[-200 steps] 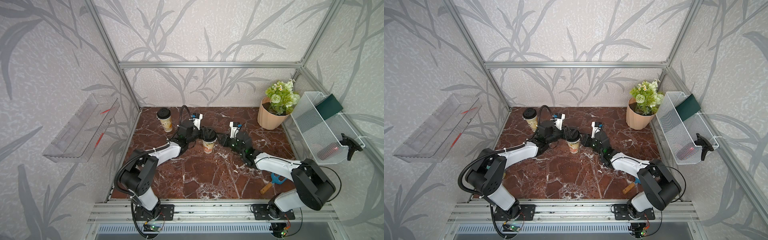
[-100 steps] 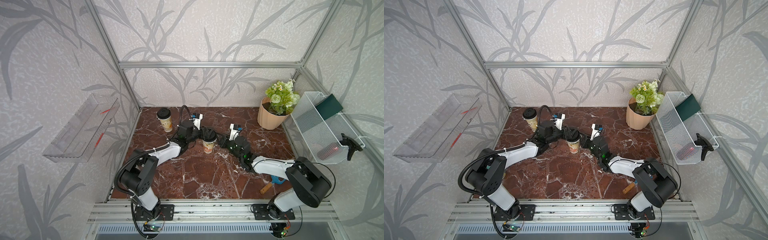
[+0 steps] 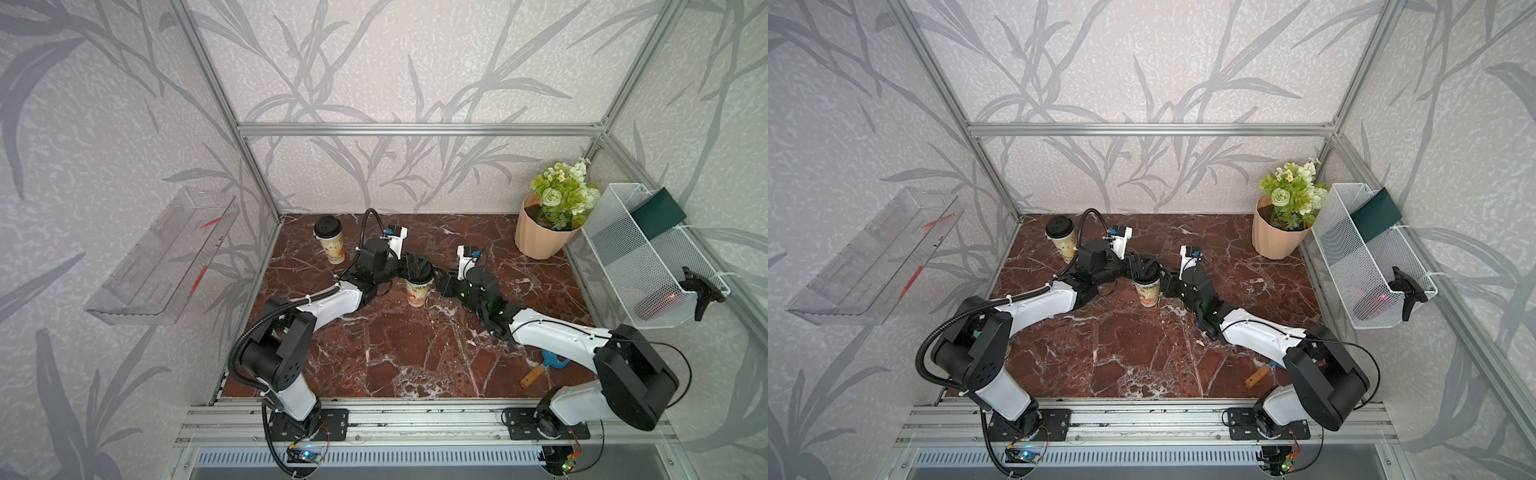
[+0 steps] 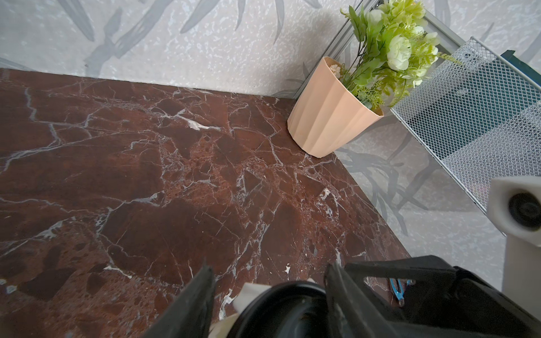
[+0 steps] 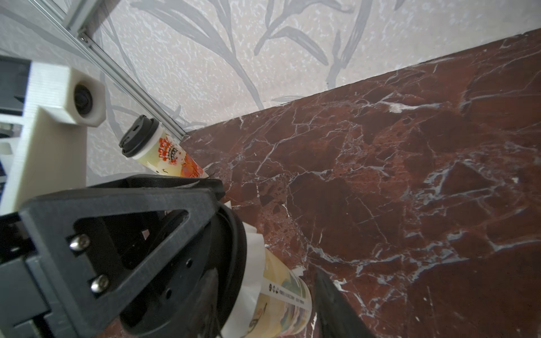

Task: Put the leak-proof paper on the milk tea cups
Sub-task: Secure the cup lid on the cup.

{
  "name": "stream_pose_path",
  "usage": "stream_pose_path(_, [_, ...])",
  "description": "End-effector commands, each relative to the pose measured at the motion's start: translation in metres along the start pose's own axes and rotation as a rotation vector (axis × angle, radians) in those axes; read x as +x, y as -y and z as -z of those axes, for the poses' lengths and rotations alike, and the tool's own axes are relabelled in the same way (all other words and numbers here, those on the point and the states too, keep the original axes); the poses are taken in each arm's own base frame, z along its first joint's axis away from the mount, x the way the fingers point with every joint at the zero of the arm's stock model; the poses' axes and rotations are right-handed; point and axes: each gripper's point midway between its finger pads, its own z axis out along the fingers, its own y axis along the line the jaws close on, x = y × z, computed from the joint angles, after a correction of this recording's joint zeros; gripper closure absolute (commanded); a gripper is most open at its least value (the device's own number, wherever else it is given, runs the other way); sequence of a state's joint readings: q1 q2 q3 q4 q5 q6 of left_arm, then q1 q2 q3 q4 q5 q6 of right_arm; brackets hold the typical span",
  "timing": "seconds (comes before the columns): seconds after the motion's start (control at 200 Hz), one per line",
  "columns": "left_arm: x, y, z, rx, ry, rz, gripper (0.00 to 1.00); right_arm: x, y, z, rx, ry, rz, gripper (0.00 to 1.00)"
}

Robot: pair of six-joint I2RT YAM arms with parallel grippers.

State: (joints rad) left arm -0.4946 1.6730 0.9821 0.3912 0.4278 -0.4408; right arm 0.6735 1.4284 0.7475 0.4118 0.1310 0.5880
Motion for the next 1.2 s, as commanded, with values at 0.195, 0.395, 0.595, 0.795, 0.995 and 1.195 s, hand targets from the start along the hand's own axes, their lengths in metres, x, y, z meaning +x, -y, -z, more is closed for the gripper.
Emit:
stream_pose_path(0.195, [0.106, -0.053, 0.020, -0.244, -0.459, 0.102, 0.38, -0.014, 0.005, 0.025, 0.072, -0.070, 0.111, 0.44])
stream_pose_path(0.395, [0.097, -0.050, 0.023, -0.241, -0.441, 0.097, 0.37, -0.023, -0.018, 0.025, -0.029, -0.047, 0.110, 0.44])
stream_pose_path(0.595, [0.101, -0.053, 0.023, -0.241, -0.448, 0.104, 0.37, -0.016, -0.029, 0.005, -0.077, -0.081, 0.106, 0.41])
stream_pose_path(0.795, [0.105, -0.054, 0.022, -0.230, -0.448, 0.108, 0.39, -0.016, -0.022, -0.009, -0.031, -0.075, 0.089, 0.42])
stream_pose_path(0.995, [0.112, -0.055, 0.021, -0.219, -0.454, 0.121, 0.39, -0.021, -0.013, -0.011, 0.012, -0.040, 0.073, 0.50])
stream_pose_path(1.195, [0.116, -0.056, 0.022, -0.216, -0.452, 0.126, 0.40, -0.016, -0.005, -0.012, 0.037, -0.035, 0.063, 0.52])
